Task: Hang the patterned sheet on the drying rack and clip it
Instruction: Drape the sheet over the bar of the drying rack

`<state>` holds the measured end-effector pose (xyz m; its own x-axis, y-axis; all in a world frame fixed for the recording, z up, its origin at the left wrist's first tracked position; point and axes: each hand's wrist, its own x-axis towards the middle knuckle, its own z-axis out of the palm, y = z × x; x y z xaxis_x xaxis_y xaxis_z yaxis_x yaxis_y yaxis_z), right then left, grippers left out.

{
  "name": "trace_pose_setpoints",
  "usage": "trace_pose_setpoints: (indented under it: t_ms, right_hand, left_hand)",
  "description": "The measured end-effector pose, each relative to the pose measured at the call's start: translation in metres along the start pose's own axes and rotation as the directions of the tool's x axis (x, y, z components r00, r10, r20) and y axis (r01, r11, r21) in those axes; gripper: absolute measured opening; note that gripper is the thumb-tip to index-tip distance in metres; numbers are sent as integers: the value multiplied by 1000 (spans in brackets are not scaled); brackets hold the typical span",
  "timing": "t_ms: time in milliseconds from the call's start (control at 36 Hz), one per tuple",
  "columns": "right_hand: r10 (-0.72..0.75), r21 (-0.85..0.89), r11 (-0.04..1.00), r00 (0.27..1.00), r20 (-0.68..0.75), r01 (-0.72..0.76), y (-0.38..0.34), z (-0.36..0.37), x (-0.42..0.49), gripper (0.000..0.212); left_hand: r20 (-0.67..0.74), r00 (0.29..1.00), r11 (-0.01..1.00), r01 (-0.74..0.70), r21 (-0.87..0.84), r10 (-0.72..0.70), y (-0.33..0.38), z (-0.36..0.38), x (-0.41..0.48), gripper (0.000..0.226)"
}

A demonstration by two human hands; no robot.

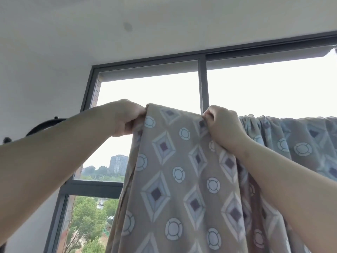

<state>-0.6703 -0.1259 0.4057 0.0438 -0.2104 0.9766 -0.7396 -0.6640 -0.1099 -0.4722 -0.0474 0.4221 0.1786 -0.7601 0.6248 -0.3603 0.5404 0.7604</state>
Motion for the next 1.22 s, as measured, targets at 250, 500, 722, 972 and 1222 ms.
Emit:
trace_pose_setpoints:
  t_ms: [250, 500, 722, 972, 1222]
  right_hand:
    - [51, -67, 997, 996, 78, -46, 7, -5, 4, 20]
    - [-14, -15, 1000, 999, 50, 15, -7, -4, -3, 23]
    - [-65, -71, 995, 998, -9, 64, -13, 1, -8, 25]
    - [-46, 54, 998, 997, 63, 43, -21, -6, -4, 32]
    - [30, 45, 998, 976, 215, -40, -35, -24, -7, 45]
  left_hand:
    - [-143, 988, 997, 47, -61, -55, -2, -23, 8, 28]
    - [58, 995, 943, 99, -316, -85, -2, -25, -13, 34]
    - [143, 989, 982, 8, -186, 19, 0, -6, -17, 15]
    - [-139, 962, 971, -239, -21, 234, 14, 29, 8, 19]
    - [140, 955, 924, -290, 249, 262, 27, 54, 23, 35]
